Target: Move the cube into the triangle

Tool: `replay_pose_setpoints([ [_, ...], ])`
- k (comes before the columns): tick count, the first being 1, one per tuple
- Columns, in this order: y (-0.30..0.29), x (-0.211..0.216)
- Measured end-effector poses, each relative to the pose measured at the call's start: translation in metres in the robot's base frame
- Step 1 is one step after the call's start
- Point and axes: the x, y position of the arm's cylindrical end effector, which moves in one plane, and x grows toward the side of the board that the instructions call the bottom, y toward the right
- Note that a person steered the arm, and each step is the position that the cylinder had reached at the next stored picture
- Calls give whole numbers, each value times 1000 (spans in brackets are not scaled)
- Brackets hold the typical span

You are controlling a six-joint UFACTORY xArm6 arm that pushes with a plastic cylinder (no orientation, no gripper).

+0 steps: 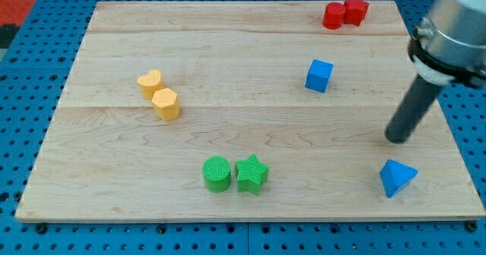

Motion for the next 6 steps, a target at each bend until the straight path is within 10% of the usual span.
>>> replay_pose_setpoints([
  [3, -124, -106],
  [6, -100, -133],
])
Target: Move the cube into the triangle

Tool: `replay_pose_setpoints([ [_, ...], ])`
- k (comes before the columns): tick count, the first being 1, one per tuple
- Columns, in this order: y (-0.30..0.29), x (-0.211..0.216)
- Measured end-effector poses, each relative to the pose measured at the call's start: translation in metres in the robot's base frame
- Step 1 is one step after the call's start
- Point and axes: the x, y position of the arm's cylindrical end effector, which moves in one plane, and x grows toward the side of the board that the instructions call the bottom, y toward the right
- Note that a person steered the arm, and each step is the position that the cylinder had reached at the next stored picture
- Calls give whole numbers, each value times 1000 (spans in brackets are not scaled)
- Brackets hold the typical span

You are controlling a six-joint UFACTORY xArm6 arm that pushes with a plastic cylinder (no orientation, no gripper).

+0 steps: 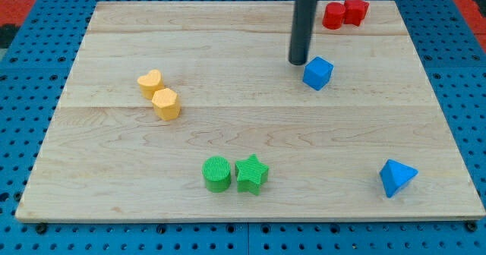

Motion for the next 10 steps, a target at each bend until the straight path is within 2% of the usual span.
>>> replay_pose_setpoints([
  [1, 38, 45],
  [3, 40, 51],
  [4, 40, 91],
  [7, 55, 55],
  [9, 100, 133],
  [10, 104, 128],
])
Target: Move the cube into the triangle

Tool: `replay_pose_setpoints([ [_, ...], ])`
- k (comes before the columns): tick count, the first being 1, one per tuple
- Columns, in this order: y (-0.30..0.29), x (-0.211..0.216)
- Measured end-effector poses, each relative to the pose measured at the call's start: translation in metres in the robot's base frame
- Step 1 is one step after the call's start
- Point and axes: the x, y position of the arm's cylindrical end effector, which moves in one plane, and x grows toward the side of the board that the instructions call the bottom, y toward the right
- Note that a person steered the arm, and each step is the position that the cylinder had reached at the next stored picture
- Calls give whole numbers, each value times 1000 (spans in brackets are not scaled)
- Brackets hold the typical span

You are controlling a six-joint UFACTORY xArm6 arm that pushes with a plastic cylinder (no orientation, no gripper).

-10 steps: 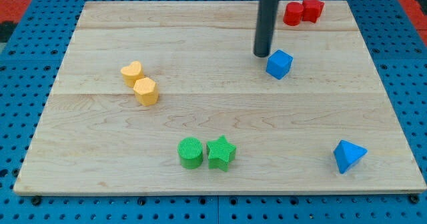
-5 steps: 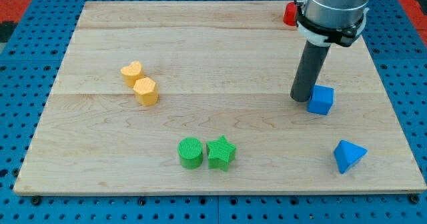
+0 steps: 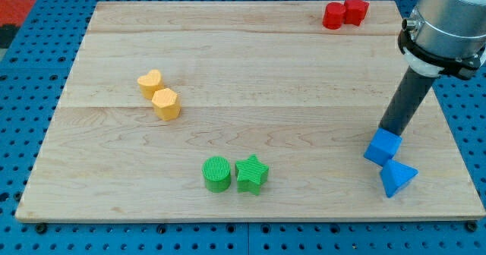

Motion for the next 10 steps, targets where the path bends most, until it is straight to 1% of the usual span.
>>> replay_pose_setpoints([
  [1, -2, -13],
  [3, 3, 22],
  [5, 4, -2],
  [7, 4, -2],
  [9, 4, -47],
  [10, 4, -48],
])
